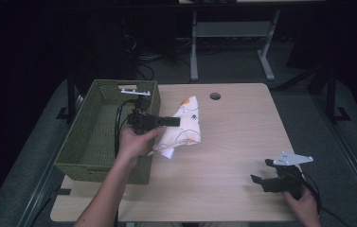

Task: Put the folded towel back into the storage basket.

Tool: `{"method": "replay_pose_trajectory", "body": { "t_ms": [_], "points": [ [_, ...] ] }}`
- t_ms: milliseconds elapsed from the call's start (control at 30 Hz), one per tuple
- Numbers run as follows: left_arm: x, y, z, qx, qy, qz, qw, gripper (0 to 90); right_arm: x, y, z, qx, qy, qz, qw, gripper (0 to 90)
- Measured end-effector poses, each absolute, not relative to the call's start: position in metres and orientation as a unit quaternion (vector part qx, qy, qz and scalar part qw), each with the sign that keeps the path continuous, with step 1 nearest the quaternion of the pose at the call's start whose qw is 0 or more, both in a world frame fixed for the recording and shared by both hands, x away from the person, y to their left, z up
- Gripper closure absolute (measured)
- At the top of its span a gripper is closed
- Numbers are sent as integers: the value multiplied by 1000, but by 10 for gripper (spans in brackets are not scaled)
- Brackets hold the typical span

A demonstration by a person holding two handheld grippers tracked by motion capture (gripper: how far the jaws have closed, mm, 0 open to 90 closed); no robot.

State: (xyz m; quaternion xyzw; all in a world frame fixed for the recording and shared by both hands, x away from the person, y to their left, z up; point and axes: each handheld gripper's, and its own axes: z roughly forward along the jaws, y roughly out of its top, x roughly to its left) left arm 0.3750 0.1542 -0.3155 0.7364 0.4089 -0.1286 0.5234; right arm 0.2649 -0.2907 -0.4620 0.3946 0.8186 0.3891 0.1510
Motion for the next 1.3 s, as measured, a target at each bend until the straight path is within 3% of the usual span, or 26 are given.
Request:
{"method": "replay_pose_trajectory", "body": {
  "t_ms": [1300],
  "points": [
    [379, 213, -305, 721, 432, -124, 526, 802, 266, -288, -464, 396, 821, 383, 151, 139]
  ]
}}
